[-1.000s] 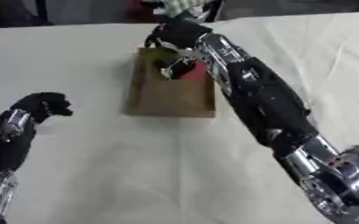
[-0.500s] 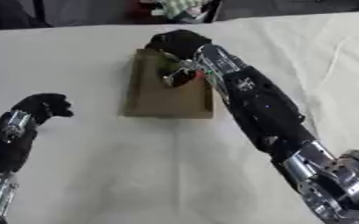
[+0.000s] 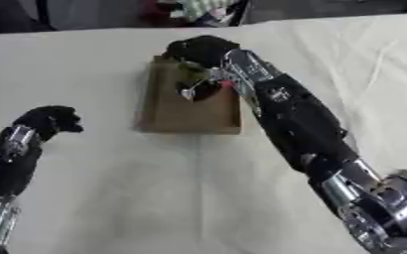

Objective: Pick up objects on the table and place them in the box.

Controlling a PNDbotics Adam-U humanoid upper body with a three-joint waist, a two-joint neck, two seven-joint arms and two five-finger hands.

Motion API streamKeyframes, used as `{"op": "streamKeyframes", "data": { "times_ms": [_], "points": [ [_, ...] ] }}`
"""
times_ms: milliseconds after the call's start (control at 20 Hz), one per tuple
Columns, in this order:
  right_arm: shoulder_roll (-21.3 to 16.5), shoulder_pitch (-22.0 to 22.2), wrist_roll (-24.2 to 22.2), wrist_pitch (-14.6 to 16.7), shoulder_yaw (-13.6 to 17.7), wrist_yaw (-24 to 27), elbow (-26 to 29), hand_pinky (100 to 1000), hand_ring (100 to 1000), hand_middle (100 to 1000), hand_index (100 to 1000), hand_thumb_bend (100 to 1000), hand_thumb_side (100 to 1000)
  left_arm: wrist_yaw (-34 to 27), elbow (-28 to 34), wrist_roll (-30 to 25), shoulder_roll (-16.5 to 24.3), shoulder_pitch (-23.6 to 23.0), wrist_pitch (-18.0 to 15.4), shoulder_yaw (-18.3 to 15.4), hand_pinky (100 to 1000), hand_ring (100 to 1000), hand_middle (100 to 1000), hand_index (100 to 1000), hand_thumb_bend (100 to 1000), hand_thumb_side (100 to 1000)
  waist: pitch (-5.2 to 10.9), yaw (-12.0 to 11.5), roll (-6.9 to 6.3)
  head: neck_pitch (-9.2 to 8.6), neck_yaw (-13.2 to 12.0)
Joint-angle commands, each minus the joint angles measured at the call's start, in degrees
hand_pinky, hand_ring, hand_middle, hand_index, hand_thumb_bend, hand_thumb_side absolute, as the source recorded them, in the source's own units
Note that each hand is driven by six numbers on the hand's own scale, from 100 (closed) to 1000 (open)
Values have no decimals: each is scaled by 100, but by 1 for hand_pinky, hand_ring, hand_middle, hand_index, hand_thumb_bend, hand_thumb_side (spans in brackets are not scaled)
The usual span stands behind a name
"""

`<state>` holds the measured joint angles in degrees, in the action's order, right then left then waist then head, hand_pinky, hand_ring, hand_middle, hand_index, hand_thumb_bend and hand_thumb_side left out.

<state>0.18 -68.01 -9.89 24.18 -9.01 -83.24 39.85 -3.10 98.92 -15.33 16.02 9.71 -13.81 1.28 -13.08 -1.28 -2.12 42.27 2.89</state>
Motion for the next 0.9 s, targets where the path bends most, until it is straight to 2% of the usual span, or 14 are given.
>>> {"op": "streamKeyframes", "data": {
  "times_ms": [50,200,350,450,500,600,750,800,900],
  "points": [
    [-120,-155,39,52,-17,310,332,805,859,943,981,100,470,-8,71,-11,84,61,-3,-40,707,613,604,748,100,1000,119,1,-8,-51,-7],
    [-201,-193,61,95,-30,582,571,803,857,938,980,100,434,-6,71,-5,84,53,-3,-49,707,613,604,749,100,1000,122,13,-2,-51,-18],
    [-356,-239,124,146,-27,853,913,795,847,926,976,100,337,-3,74,-3,93,39,-7,-60,707,613,603,743,100,1000,127,41,8,-47,-45],
    [-498,-243,199,170,-24,1032,1163,782,834,906,971,100,251,0,73,8,97,27,-6,-76,707,612,603,745,100,1000,131,67,16,-42,-70],
    [-580,-227,248,181,-17,1120,1293,773,823,894,968,100,177,2,71,19,100,18,-4,-88,707,612,603,745,100,1000,132,84,21,-41,-90],
    [-769,-147,382,208,12,1302,1574,764,813,883,965,100,172,12,69,40,110,1,-2,-108,707,613,603,745,100,1000,132,124,31,-35,-129],
    [-1041,116,619,206,118,1572,2003,725,771,848,957,100,213,24,69,75,113,-16,1,-140,707,613,603,745,100,1000,132,182,42,-34,-206],
    [-1108,199,686,187,119,1667,2138,701,745,826,952,100,259,28,70,84,115,-19,1,-146,707,613,604,745,100,1000,131,191,44,-35,-222],
    [-1287,418,828,130,263,1847,2403,691,735,814,950,100,289,38,76,121,125,-27,1,-186,707,613,604,745,100,1000,116,272,46,-49,-318]
  ]
}}
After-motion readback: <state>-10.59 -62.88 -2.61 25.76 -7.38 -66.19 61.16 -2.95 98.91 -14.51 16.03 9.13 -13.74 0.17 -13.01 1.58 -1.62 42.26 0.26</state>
